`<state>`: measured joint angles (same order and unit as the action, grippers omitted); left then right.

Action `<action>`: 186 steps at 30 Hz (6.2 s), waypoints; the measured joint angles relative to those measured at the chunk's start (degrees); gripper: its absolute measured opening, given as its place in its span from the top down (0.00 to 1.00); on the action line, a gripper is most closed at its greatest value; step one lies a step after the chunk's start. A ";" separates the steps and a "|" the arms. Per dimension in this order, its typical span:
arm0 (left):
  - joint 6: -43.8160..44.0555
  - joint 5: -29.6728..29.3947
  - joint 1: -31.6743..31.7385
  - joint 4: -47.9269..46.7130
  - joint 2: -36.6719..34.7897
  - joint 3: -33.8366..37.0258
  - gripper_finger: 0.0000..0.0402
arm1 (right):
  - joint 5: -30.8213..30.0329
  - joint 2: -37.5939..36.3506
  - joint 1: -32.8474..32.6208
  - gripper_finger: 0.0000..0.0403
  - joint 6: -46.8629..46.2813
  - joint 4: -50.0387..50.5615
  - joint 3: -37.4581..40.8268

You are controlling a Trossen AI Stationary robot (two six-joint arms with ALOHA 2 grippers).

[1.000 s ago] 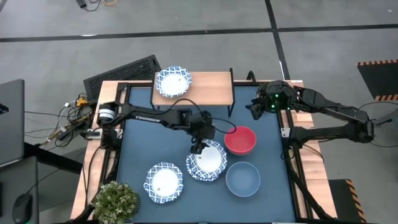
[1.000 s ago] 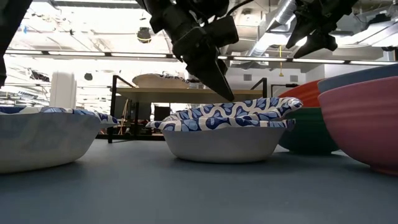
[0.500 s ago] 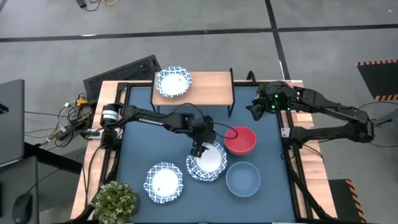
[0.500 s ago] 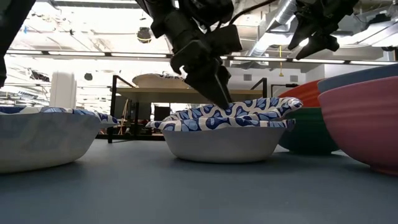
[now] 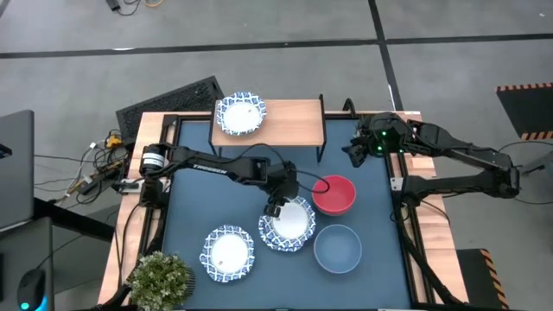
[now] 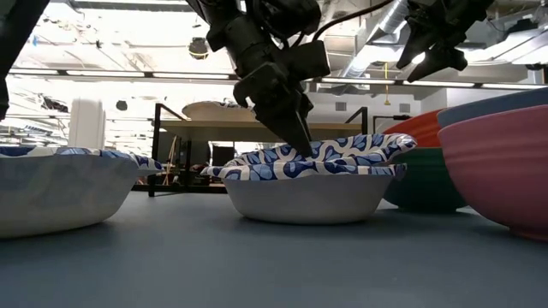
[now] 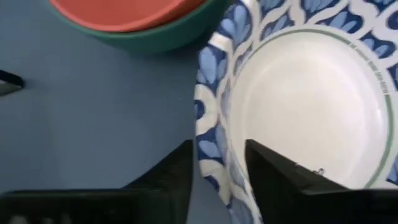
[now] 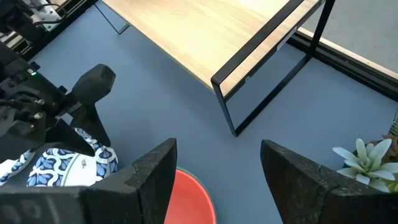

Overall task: Place and stack bowls onto a shelf
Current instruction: Stack the white bowl on the white bowl on the shelf, then stack the white bowl on the white bowls on the shelf

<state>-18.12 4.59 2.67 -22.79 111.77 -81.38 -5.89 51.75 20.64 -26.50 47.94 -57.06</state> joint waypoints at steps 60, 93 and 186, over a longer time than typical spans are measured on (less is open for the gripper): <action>41.45 2.74 46.92 -56.67 -10.65 -41.39 1.00 | -0.02 0.00 0.02 0.36 -0.02 -0.63 0.02; 56.58 11.09 53.91 -17.44 -30.99 4.70 1.00 | -0.22 0.00 0.10 0.36 -0.37 -0.56 0.04; 57.15 -11.99 -6.68 -14.54 -9.35 4.61 0.48 | -0.02 0.00 0.07 0.36 1.57 -0.39 0.04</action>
<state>39.03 -7.39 -4.01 -37.33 102.42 -76.77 -5.91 51.74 20.71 -24.93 47.55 -57.01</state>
